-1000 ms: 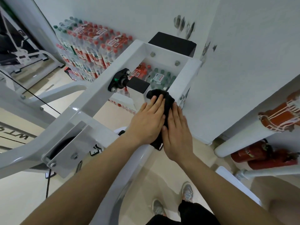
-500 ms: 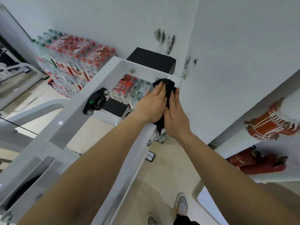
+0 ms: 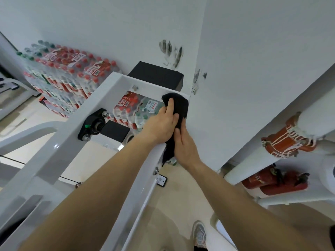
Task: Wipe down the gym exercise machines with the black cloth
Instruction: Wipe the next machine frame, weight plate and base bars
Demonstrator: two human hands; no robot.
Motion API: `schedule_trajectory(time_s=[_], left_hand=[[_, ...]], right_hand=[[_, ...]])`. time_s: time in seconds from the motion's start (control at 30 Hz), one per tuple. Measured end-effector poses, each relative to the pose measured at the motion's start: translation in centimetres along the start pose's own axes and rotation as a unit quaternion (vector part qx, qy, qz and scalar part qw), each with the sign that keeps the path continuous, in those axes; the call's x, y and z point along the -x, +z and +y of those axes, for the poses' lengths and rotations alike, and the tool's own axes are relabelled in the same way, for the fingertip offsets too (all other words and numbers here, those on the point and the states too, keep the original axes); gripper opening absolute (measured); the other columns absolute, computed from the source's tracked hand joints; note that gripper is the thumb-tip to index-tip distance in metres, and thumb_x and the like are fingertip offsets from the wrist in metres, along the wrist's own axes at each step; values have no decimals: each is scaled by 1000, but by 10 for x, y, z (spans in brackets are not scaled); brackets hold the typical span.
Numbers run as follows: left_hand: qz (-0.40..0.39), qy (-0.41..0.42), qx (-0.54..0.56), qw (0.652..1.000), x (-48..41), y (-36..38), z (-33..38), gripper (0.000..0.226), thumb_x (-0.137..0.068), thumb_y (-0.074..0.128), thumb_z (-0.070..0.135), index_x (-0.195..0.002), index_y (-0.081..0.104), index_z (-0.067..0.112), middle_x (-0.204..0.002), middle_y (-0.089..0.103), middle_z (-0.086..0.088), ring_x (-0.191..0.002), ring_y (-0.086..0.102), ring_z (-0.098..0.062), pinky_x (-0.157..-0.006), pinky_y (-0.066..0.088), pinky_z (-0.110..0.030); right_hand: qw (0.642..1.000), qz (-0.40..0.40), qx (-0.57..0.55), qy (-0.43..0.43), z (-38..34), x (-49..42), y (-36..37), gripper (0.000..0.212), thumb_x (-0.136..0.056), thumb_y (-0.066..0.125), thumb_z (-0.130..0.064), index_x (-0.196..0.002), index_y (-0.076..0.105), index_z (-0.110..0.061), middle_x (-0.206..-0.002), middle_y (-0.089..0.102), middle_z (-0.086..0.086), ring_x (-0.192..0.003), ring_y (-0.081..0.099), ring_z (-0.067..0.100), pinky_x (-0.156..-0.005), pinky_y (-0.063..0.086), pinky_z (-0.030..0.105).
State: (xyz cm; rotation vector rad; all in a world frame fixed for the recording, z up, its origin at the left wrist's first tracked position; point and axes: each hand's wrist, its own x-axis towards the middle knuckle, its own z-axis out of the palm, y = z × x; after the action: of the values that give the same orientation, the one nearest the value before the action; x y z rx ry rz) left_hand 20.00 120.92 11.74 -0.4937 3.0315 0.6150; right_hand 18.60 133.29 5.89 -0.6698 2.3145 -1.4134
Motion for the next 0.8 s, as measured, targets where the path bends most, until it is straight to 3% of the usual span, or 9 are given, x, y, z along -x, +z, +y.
schedule_trajectory(time_s=[0.1, 0.2, 0.27, 0.37, 0.5, 0.6, 0.7, 0.8], left_hand=[[26, -2, -41, 999, 17, 5, -5, 63, -108, 25, 40, -160, 1, 13, -141, 45, -18, -106, 60, -40, -82, 49, -49], [23, 2, -43, 999, 11, 4, -4, 63, -108, 27, 38, -159, 4, 8, -135, 50, -21, -103, 60, -42, -81, 48, -48], [17, -9, 11, 1000, 0, 1, -2, 56, -108, 28, 36, -153, 18, 5, -125, 57, -21, -102, 61, -42, -84, 49, -50], [-3, -67, 120, 990, -22, 0, -1, 36, -107, 31, 37, -123, 43, 6, -113, 64, -18, -101, 62, -37, -87, 48, -47], [-29, -112, 207, 972, -53, 1, -5, 38, -107, 34, 39, -118, 51, 6, -119, 62, -16, -109, 59, -33, -88, 43, -38], [-29, -112, 240, 964, -59, 1, -7, 38, -107, 36, 39, -120, 53, 8, -120, 62, -16, -110, 58, -32, -93, 44, -40], [-27, -86, 219, 971, -48, -2, -6, 38, -108, 33, 39, -122, 51, 8, -117, 63, -15, -107, 60, -32, -93, 46, -42], [-38, -51, 169, 984, -21, -5, -13, 35, -108, 31, 39, -115, 49, 9, -103, 66, -14, -92, 64, -31, -84, 50, -44]], right_hand=[[998, -29, -44, 27, 2, 25, 15, 67, -100, 18, -61, -160, 2, -35, -165, 23, -7, -148, 31, 14, -119, 31, 38], [982, -12, -171, 76, -5, 11, 15, 62, -104, 24, -53, -160, 13, -30, -164, 23, -10, -149, 25, 8, -122, 22, 33], [971, 13, -214, 102, -11, -11, 13, 76, -94, 27, -65, -159, 19, -28, -162, 30, -8, -147, 29, 8, -123, 23, 37], [956, 47, -250, 145, -23, -45, 13, 94, -78, 31, -77, -158, 20, -26, -155, 42, -1, -141, 41, 15, -119, 32, 42], [949, 109, -261, 140, -28, -76, 14, 91, -76, 31, -74, -154, 20, -28, -149, 48, 4, -134, 49, 21, -114, 38, 46], [940, 126, -279, 153, -25, -92, 13, 99, -71, 31, -74, -157, 15, -26, -155, 41, 7, -139, 43, 23, -116, 35, 46], [946, 120, -259, 155, -27, -87, 9, 93, -78, 29, -71, -158, 13, -27, -158, 36, 5, -143, 39, 22, -118, 32, 46], [965, 86, -201, 145, -36, -56, 10, 79, -89, 27, -59, -159, 12, -24, -158, 36, 6, -142, 39, 25, -118, 30, 45]])
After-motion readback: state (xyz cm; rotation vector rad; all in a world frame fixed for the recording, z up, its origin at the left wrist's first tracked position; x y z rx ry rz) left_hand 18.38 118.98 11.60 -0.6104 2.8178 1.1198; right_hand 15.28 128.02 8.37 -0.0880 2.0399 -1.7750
